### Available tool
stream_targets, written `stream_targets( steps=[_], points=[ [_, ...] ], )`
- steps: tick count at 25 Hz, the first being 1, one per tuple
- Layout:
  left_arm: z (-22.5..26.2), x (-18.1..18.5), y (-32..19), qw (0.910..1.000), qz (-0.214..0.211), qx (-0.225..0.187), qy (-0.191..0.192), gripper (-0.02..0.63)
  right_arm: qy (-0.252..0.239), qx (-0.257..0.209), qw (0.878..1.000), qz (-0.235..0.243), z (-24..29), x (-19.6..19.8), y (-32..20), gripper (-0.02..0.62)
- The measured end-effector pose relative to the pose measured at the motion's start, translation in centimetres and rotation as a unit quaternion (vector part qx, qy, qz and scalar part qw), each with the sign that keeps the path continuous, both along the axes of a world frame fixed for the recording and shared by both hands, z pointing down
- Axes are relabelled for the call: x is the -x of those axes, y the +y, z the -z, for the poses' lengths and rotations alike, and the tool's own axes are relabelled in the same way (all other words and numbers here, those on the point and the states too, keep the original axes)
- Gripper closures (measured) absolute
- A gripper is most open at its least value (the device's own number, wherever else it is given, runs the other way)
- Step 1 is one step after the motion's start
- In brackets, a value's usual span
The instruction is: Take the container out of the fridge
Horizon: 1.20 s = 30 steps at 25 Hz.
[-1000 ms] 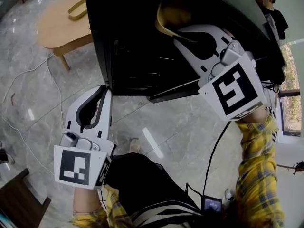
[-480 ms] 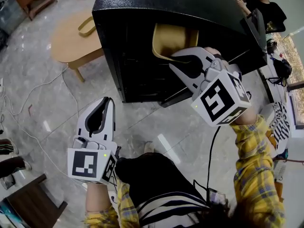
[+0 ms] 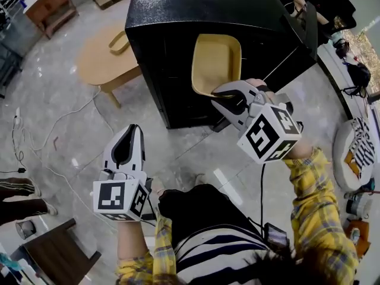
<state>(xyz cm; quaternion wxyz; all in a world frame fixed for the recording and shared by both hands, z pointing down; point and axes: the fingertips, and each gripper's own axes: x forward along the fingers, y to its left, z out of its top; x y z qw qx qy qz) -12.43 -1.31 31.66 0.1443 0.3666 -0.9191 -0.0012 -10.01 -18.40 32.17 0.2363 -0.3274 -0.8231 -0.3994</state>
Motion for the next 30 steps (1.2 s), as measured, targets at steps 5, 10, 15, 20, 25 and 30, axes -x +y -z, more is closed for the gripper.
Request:
stream_targets(
  steps=[5, 10, 15, 20, 25, 30],
  points=[
    [0.4, -0.7, 1.1, 0.9999, 0.011, 0.005, -0.002, 0.571, 0.010, 0.018, 1.000, -0.006, -0.7, -2.7, 0.9, 0.554],
    [0.7, -1.8, 1.6, 0.9999, 0.015, 0.006, -0.002, 0.571, 0.015, 0.038, 0.999, -0.015, -1.2, -5.2, 1.4, 0.554],
    [0.6, -2.8, 1.6, 0.9998, 0.017, 0.012, -0.004, 0.571, 0.023, 0.051, 0.998, -0.024, -1.9, -7.1, 1.3, 0.554],
    [0.9, -3.4, 1.6, 0.9996, 0.021, 0.015, -0.011, 0.571, 0.027, 0.064, 0.997, -0.033, -2.5, -8.7, 1.3, 0.554],
    [0.4, -3.7, 2.0, 0.9993, 0.033, 0.017, -0.006, 0.571, 0.040, 0.079, 0.995, -0.034, -3.4, -10.1, 1.5, 0.554],
    [-0.1, -4.0, 2.5, 0.9989, 0.045, 0.011, 0.003, 0.571, 0.054, 0.094, 0.993, -0.042, -4.2, -11.1, 1.4, 0.554]
  ],
)
